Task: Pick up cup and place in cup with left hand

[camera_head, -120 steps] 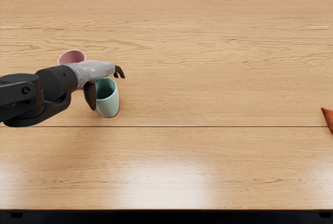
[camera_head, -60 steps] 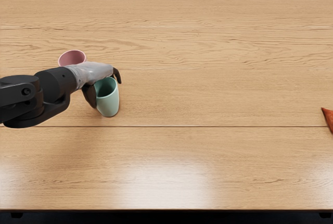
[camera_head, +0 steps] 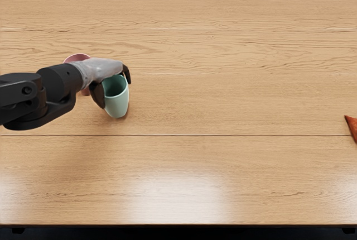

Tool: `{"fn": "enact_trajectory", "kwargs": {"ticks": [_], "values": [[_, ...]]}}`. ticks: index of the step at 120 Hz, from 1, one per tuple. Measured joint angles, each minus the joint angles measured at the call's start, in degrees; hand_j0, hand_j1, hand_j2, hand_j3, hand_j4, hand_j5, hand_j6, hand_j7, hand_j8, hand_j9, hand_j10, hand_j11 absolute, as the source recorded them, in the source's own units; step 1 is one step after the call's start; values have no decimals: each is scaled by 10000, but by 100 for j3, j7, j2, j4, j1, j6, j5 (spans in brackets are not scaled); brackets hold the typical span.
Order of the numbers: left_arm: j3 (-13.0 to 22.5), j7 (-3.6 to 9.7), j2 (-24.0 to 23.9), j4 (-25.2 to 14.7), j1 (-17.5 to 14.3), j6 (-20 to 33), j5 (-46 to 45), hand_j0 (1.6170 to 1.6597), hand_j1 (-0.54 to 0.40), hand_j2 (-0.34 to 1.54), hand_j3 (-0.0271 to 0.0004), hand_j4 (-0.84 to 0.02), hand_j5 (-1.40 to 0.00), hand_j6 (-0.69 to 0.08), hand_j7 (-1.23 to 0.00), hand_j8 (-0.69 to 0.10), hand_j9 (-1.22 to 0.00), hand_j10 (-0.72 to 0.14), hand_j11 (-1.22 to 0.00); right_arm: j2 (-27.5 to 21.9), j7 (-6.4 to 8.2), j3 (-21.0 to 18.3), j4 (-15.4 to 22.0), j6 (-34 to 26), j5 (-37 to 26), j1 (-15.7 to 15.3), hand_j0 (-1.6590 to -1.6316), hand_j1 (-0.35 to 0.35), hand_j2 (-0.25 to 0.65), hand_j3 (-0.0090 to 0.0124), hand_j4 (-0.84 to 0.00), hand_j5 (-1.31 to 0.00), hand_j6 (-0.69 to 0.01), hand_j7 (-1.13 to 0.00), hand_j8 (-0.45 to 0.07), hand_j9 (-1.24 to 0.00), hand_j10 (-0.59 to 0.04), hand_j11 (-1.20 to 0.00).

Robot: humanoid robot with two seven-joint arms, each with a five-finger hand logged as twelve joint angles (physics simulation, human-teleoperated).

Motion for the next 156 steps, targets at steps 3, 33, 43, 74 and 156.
{"fn": "enact_trajectory", "kwargs": {"ticks": [3, 33, 43, 74, 156], "values": [[-1, 0, 1, 0, -24, -1, -2, 16562, -909, 604, 0, -4202, -5685, -3260, -5663, -3519, -5632, -4227, -5634, 0, 0, 0, 0, 0, 0, 0, -16581, -3102, -65, 0, -323, -420, -323, -420, -323, -420, -322, -420], [-161, 0, 120, -43, -202, -99, -10, 16561, -865, 547, 0, -4290, -5733, -3215, -5734, -3485, -5708, -4299, -5710, 0, 1, 0, 0, 0, 0, 0, -16581, -3102, -65, 0, -324, -420, -324, -420, -323, -420, -323, -420], [-390, 0, 124, -58, -210, -423, -19, 16560, -774, 491, 0, -4301, -5737, -3348, -5721, -3592, -5713, -4311, -5713, 0, 2, 0, 1, 0, -1, 0, -16581, -3102, -65, 0, -324, -420, -324, -420, -323, -420, -322, -420], [-1050, 1, 366, -62, -290, -1174, -197, 16559, -766, 482, 0, -4272, -5787, -3300, -5820, -3653, -5729, -4298, -5732, 0, 4, 0, 0, 0, 0, 0, -16581, -3102, -65, 0, -324, -421, -324, -421, -324, -421, -323, -421], [-1299, 0, 978, 272, -678, -1501, -395, 16560, -849, 537, 0, -4329, -5842, -3301, -5836, -3657, -5790, -4356, -5792, 0, 8, 0, 0, 0, -1, 0, -16581, -3101, -65, 0, -325, -421, -325, -421, -325, -421, -324, -421]]}}
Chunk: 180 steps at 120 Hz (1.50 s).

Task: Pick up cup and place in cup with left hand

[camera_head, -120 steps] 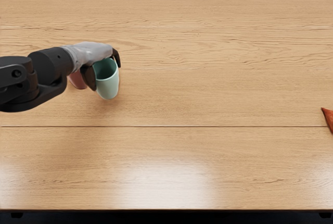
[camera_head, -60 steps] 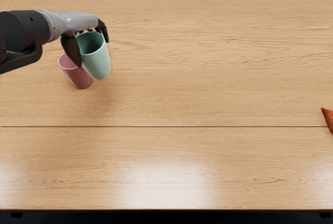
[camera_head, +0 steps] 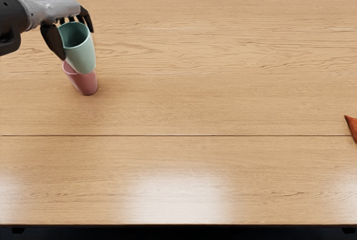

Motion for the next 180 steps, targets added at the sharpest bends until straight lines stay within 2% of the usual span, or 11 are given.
{"fn": "enact_trajectory", "kwargs": {"ticks": [39, 53, 54, 84, 180], "values": [[52, 0, -115, 622, -114, -96, 7, 16558, -862, 552, 0, -4422, -5940, -3228, -5959, -3588, -5904, -4439, -5905, 0, -1, 0, 0, 0, 0, 0, -16581, -3101, -65, 0, -325, -421, -325, -421, -325, -421, -324, -421], [76, 0, -390, 802, -97, -99, 31, 16560, -893, 751, 0, -4532, -5938, -3368, -5930, -3578, -5925, -4472, -5923, 0, -1, 0, 0, 0, 0, 0, -16581, -3104, -65, 0, -322, -418, -323, -418, -322, -418, -322, -418], [77, 0, -394, 813, -97, -98, 31, 16564, -1099, 1232, 0, -4552, -5949, -3416, -5946, -3596, -5926, -4472, -5926, 0, -1, 0, 0, 0, 1, 0, -16581, -3105, -65, 0, -322, -418, -322, -418, -322, -418, -321, -418], [126, 0, -673, 1246, -142, -109, 58, 16560, -895, 754, 0, -4479, -6004, -3330, -6040, -3570, -5952, -4470, -5954, 0, -1, 0, 0, 0, 0, 0, -16581, -3104, -65, 0, -323, -419, -323, -419, -323, -419, -322, -419], [246, 1, -916, 1713, -82, -84, -12, 16557, -811, 567, 0, -4450, -5953, -3344, -6112, -3639, -5938, -4450, -5942, 0, -1, 0, 0, 0, 0, 0, -16581, -3103, -65, 0, -323, -419, -323, -419, -323, -419, -322, -419]]}}
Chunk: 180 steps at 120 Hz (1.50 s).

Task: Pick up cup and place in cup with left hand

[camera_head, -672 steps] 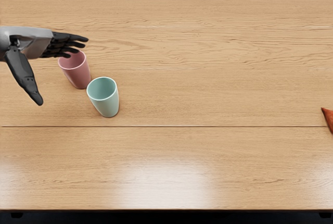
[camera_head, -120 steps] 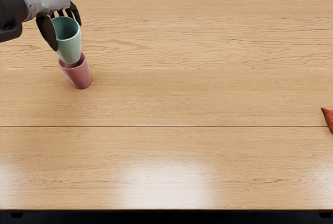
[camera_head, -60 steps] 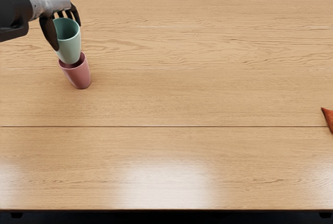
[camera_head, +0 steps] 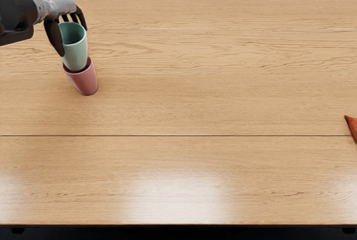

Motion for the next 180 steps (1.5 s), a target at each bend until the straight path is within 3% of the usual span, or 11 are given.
{"fn": "enact_trajectory", "kwargs": {"ticks": [163, 169, 180], "values": [[-10, 0, -141, 308, 56, 108, -329, 16559, -741, 599, 0, -4345, -5780, -3637, -5890, -3851, -5774, -4340, -5778, 0, 1, 0, 0, 0, 0, 0, -16581, -3102, -65, 0, -324, -421, -325, -421, -324, -421, -324, -421], [-7, 0, -148, 318, 59, 107, -329, 16562, -668, 604, 0, -4169, -5537, -3615, -5627, -3830, -5529, -4166, -5532, 0, 0, 0, 0, 0, 0, 0, -16581, -3102, -65, 0, -324, -421, -325, -421, -324, -421, -324, -421], [-5, -1, -141, 327, 108, 106, -376, 16569, 686, 422, 0, -2805, -3708, -2455, -3765, -2591, -3702, -2802, -3703, 0, 1, 0, 0, 0, -1, 0, -16581, -3104, -65, 0, -322, -418, -323, -418, -322, -418, -322, -418]]}}
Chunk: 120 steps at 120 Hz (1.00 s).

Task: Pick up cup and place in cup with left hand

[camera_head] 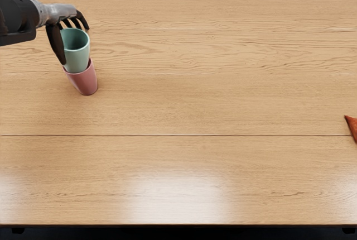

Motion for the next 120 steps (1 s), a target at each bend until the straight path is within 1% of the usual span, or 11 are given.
{"fn": "enact_trajectory", "kwargs": {"ticks": [22, 35, 52, 64, 74, 91, 96, 102, 109, 116, 120], "values": [[2, 0, 35, 5, 13, -6, -127, 16576, 2358, 184, 0, -1171, -1515, -1036, -1536, -1089, -1509, -1165, -1509, 0, 0, 0, 0, 0, 0, 0, -16581, -3102, -65, 0, -324, -421, -325, -421, -324, -421, -324, -421], [-9, 0, 76, -28, 62, -24, -256, 16578, 2830, 115, 0, -710, -894, -637, -906, -666, -889, -703, -888, 0, -1, 0, 0, 0, 0, 0, -16581, -3102, -65, 0, -324, -421, -325, -421, -324, -421, -324, -421], [-43, 0, -8, -176, -40, -52, -527, 16579, 3167, 65, 0, -378, -450, -349, -455, -361, -445, -371, -444, 0, 0, 0, 0, 0, 0, 0, -16581, -3102, -65, 0, -324, -420, -324, -420, -324, -420, -323, -420], [-65, 0, 63, -479, -60, -55, -749, 16580, 3297, 44, 0, -248, -278, -235, -280, -241, -274, -241, -272, 0, 1, 0, 0, 0, 1, 0, -16581, -3102, -65, 0, -324, -420, -325, -420, -324, -420, -324, -420], [-170, 0, 323, -1009, -69, -80, -1122, 16580, 3367, 35, 0, -180, -187, -175, -188, -178, -183, -172, -181, 0, 0, 0, 0, 0, 1, 0, -16581, -3104, -65, 0, -323, -419, -323, -419, -322, -419, -322, -419], [-348, 0, 468, -1584, -61, -324, -2164, 16580, 3433, 22, 0, -107, -96, -110, -95, -109, -92, -100, -91, 0, 1, 0, 0, 0, 1, 0, -16581, -3103, -65, 0, -324, -420, -324, -419, -323, -420, -323, -420], [-374, 0, 656, -1682, -51, -539, -2557, 16580, 3443, 16, 0, -89, -78, -93, -78, -92, -75, -83, -74, 0, 1, 0, 0, 0, 1, 0, -16581, -3104, -65, 0, -324, -419, -324, -419, -324, -419, -324, -419], [-389, 0, 1180, -1770, 82, -815, -3080, 16580, 3454, 13, 0, -75, -62, -80, -61, -78, -59, -69, -58, 0, 1, 0, 0, 0, 0, 0, -16581, -3104, -65, 0, -323, -419, -324, -418, -323, -418, -323, -418], [-394, 0, 1487, -1844, 286, -1014, -3754, 16580, 3465, 12, 0, -65, -48, -71, -47, -69, -45, -59, -44, 0, 1, 0, 0, 0, 0, 0, -16581, -3105, -65, 0, -323, -418, -323, -418, -323, -418, -322, -418], [-393, 0, 1611, -1888, 517, -1127, -4311, 16580, 3475, 12, 0, -56, -37, -63, -36, -61, -34, -51, -33, 0, 1, 0, 0, 0, 0, 0, -16581, -3103, -65, 0, -323, -420, -323, -419, -323, -420, -322, -420], [-395, 0, 1633, -1906, 768, -1168, -4533, 16580, 3477, 9, 0, -50, -32, -55, -31, -53, -29, -45, -28, 0, 1, 0, 0, 0, 0, 0, -16581, -3103, -65, 0, -324, -420, -324, -420, -324, -420, -323, -420]]}}
